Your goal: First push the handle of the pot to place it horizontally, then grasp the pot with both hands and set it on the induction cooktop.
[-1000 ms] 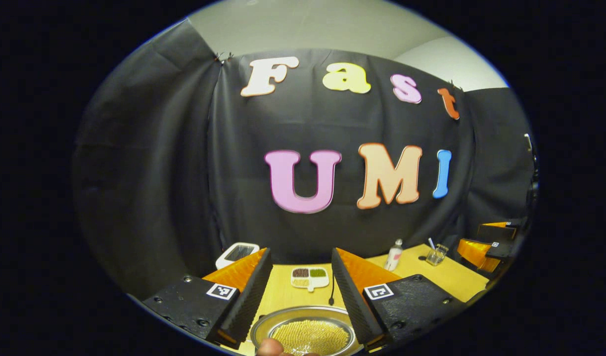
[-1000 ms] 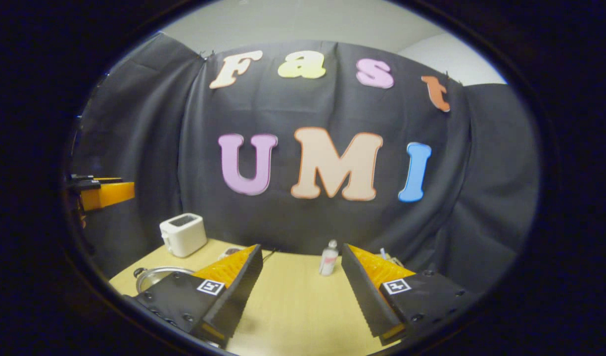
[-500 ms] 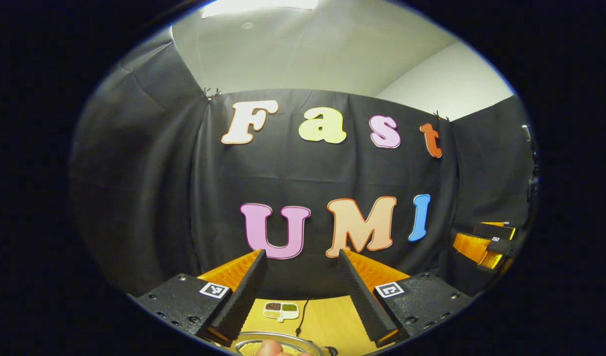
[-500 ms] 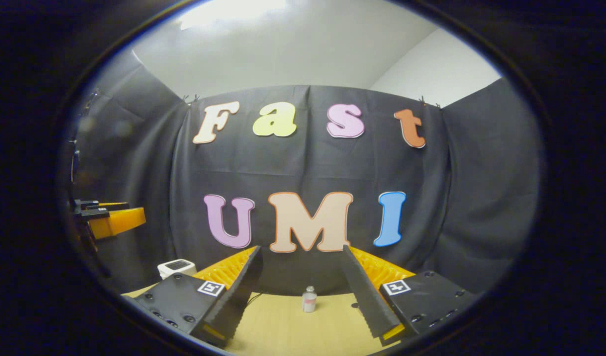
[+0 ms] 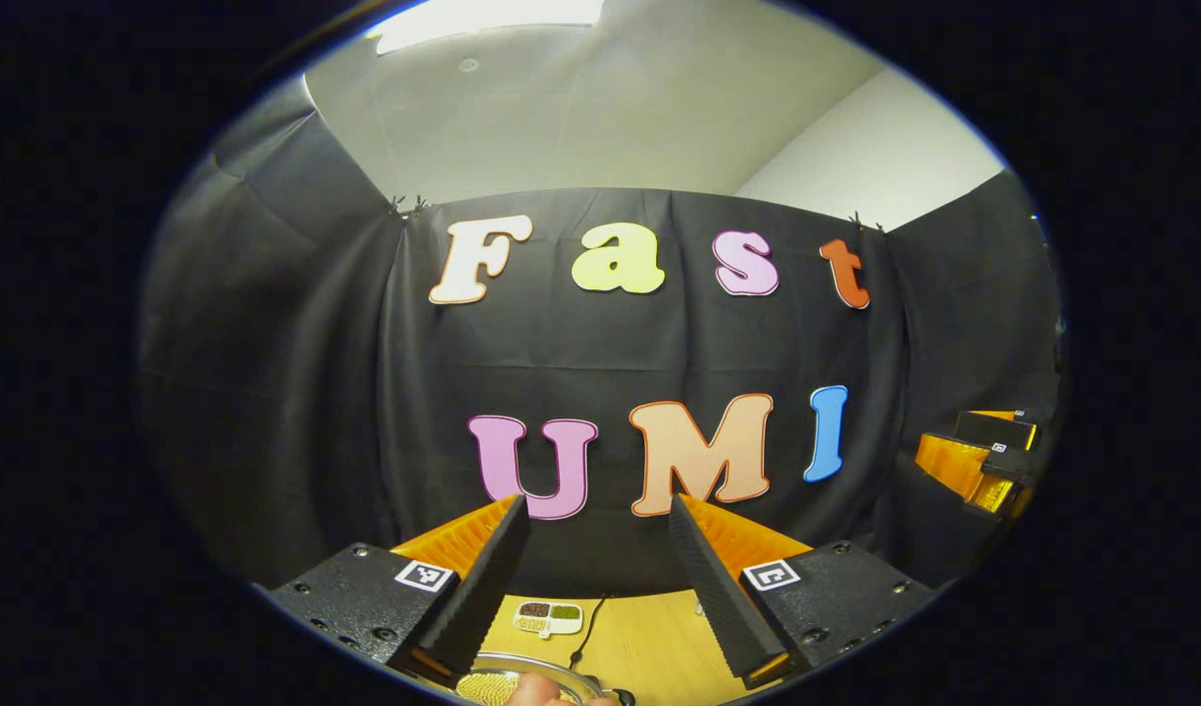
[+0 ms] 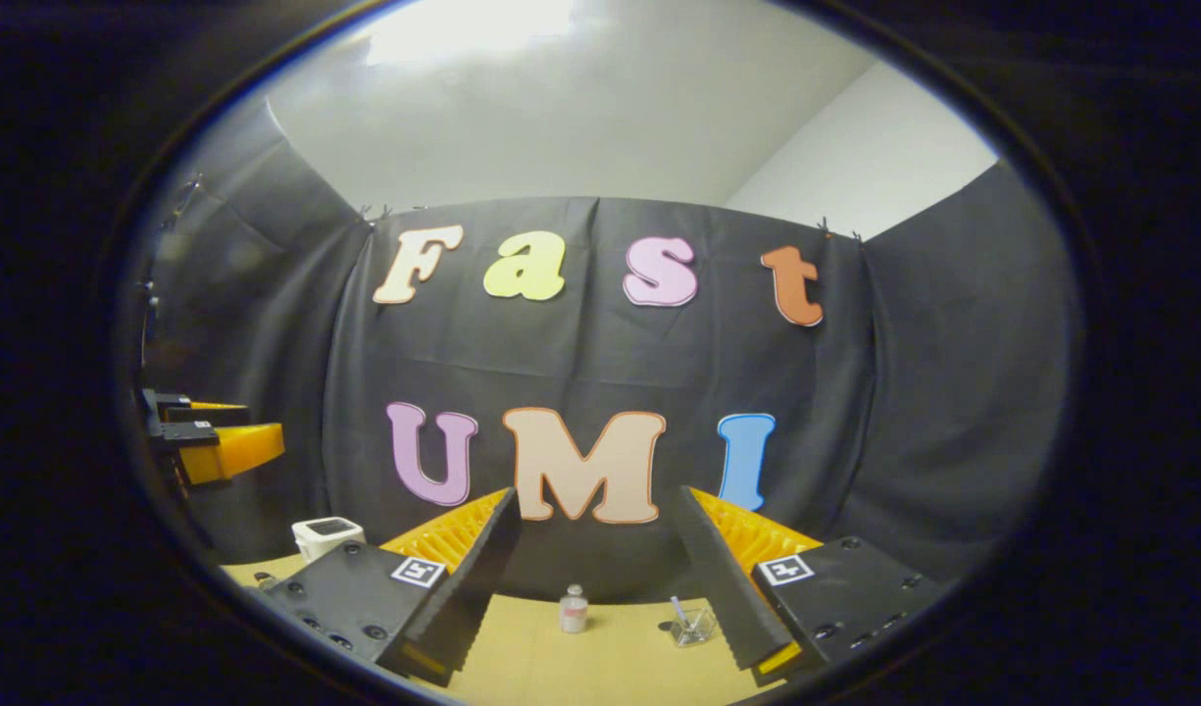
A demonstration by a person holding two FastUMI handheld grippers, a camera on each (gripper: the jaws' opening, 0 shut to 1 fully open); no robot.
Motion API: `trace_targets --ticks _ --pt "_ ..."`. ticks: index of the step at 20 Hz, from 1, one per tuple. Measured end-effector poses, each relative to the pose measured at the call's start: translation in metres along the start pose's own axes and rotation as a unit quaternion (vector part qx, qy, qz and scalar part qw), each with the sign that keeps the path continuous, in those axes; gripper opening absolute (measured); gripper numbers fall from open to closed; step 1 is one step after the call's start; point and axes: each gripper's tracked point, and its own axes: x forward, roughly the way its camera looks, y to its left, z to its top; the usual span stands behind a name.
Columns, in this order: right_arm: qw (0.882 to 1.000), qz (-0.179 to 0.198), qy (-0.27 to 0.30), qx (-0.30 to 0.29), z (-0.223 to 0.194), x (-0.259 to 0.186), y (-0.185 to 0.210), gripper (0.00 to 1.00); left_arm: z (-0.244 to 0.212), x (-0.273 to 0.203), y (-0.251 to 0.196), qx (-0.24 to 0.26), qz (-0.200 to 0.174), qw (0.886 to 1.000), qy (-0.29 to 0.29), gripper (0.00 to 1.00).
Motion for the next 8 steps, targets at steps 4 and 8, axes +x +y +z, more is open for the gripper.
trace_targets --ticks 4,8 --pt "1.000 0.005 0.007 0.006 -0.007 0.001 -0.011 0.99 -0.003 0.000 -0.007 0.006 0.006 1.000 0.007 0.90" --pt "1.000 0.006 0.007 0.012 -0.010 0.003 -0.024 0.99 -0.002 0.000 -0.015 0.007 0.010 1.000 0.007 0.92"
